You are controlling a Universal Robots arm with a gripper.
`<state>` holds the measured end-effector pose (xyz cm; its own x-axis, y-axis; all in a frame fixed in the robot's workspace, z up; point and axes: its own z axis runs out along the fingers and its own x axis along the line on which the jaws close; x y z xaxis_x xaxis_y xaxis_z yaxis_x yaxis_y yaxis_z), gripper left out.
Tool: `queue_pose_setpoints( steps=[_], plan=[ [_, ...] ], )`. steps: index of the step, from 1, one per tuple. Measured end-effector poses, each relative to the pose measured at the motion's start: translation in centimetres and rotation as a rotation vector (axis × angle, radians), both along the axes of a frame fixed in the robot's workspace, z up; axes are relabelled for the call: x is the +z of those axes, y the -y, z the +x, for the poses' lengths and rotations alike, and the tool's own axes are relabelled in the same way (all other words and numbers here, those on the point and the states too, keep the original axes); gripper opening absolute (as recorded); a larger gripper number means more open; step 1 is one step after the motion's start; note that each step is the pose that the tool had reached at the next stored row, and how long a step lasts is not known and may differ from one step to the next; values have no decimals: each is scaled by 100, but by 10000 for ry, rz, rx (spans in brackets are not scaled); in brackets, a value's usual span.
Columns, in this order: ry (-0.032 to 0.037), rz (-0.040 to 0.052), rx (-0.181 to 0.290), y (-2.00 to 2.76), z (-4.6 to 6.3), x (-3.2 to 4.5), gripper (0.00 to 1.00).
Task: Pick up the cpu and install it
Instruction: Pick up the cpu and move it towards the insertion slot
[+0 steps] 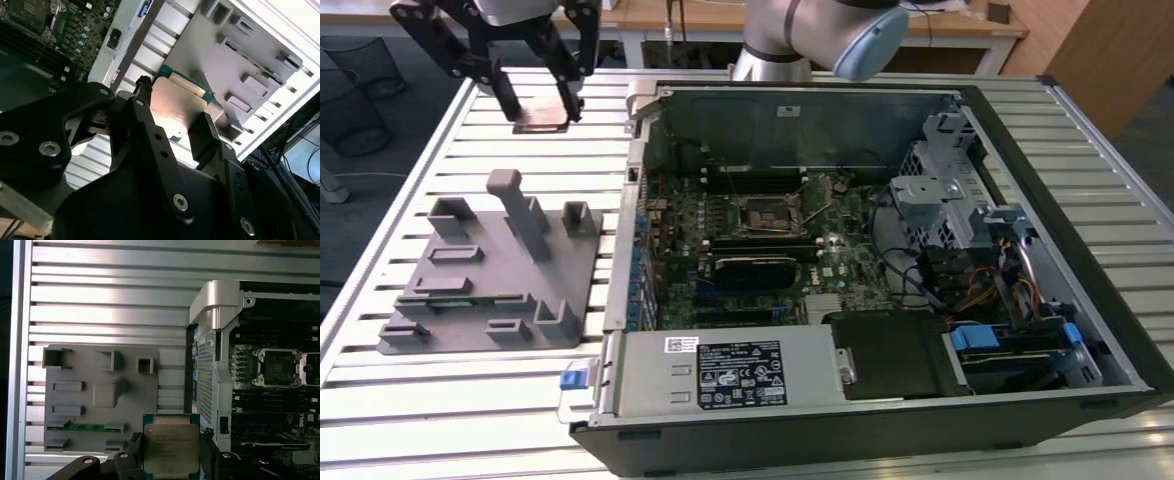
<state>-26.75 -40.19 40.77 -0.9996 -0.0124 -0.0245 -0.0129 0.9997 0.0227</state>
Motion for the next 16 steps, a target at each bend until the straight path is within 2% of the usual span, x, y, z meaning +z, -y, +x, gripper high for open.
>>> queue_pose_setpoints(
  steps=[16],
  plan=[
    [21,0,-1,-5,724,-60,54]
  ],
)
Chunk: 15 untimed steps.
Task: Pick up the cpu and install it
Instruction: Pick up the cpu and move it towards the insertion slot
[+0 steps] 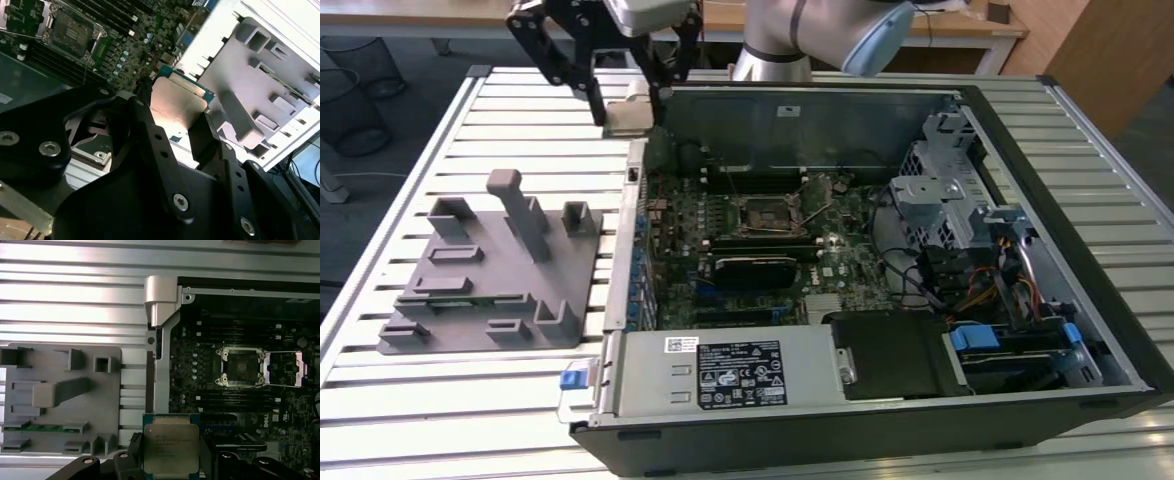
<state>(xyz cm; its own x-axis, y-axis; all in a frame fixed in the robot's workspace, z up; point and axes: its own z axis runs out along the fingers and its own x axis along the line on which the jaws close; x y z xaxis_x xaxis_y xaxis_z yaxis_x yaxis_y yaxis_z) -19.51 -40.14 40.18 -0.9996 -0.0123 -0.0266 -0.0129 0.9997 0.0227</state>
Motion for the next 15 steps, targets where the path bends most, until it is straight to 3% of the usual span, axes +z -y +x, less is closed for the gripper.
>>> queue_pose_setpoints(
  steps=[15],
  plan=[
    [0,-2,1,-90,682,-78,54]
  ],
)
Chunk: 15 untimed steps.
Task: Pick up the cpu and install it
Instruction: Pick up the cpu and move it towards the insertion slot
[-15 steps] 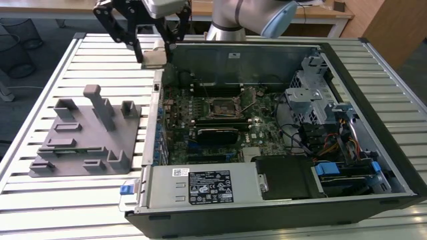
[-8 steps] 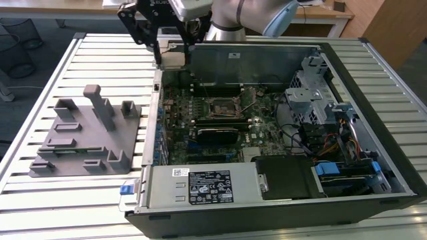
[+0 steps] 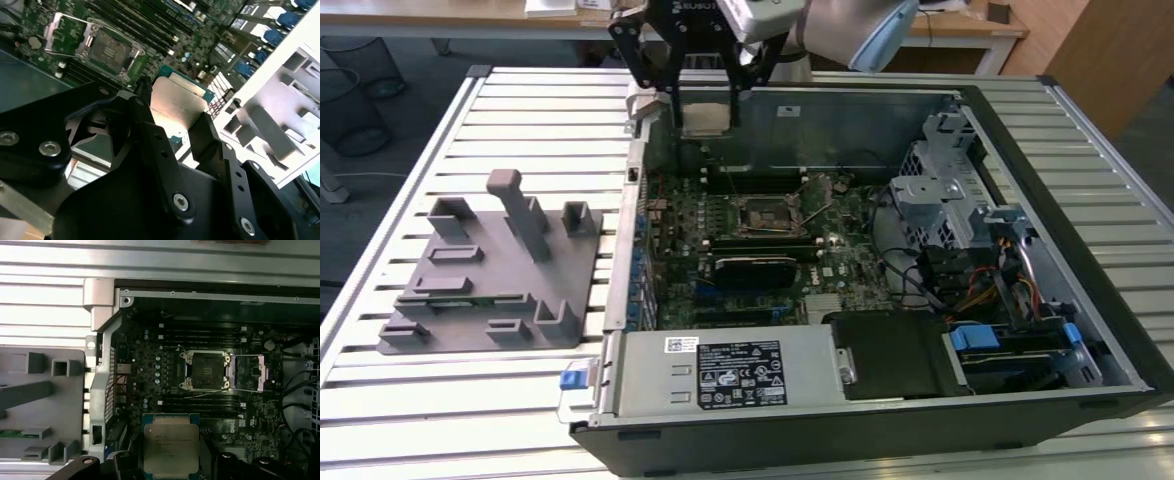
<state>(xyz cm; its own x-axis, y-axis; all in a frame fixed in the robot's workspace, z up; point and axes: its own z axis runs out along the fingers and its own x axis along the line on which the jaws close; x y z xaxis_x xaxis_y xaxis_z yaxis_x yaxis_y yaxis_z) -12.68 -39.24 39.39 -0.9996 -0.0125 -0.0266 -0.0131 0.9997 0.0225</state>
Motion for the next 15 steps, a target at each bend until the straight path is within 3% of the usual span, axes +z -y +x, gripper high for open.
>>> queue_pose_setpoints(
  steps=[4,9,15],
  plan=[
    [1,2,0,-56,161,-11,54],
    [1,2,-1,-170,286,-19,54],
    [1,1,-1,-222,521,-26,54]
  ],
)
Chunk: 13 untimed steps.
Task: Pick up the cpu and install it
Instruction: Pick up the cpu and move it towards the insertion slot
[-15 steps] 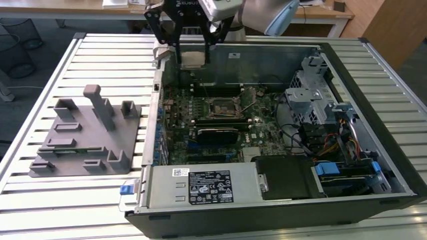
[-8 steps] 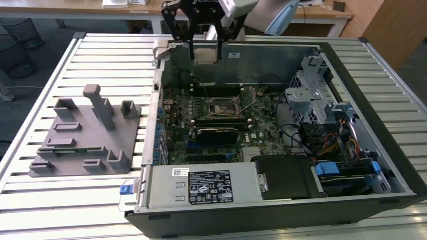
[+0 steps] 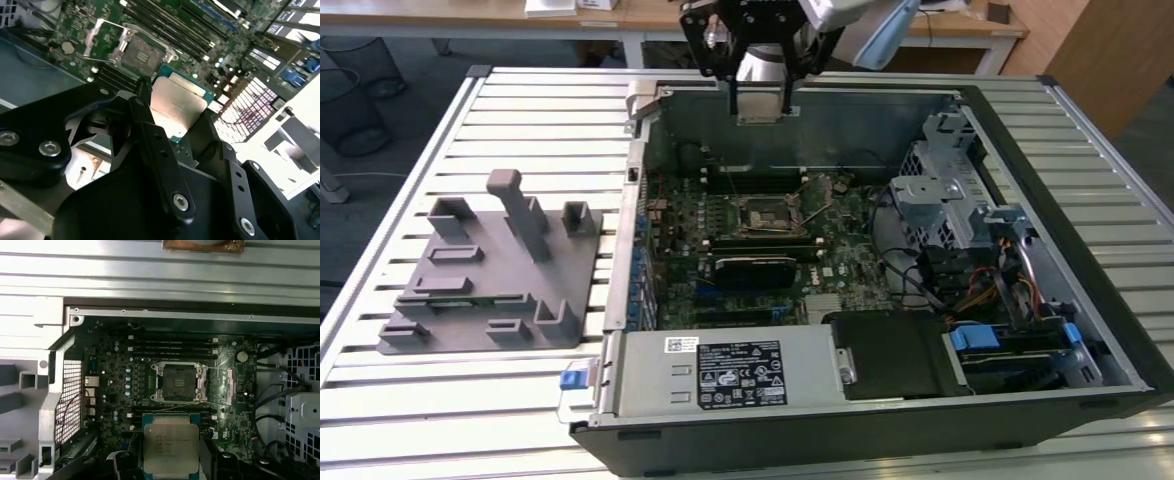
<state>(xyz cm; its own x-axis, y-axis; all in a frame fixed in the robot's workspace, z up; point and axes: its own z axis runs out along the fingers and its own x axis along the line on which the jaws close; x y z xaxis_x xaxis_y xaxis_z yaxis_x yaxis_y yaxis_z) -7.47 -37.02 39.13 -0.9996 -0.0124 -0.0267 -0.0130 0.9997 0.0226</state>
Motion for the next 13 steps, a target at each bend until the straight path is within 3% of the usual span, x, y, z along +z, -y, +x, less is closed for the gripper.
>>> queue_pose_setpoints(
  steps=[8,13],
  plan=[
    [0,1,0,-2,311,-10,54],
    [0,0,-1,-2,353,-12,54]
  ],
)
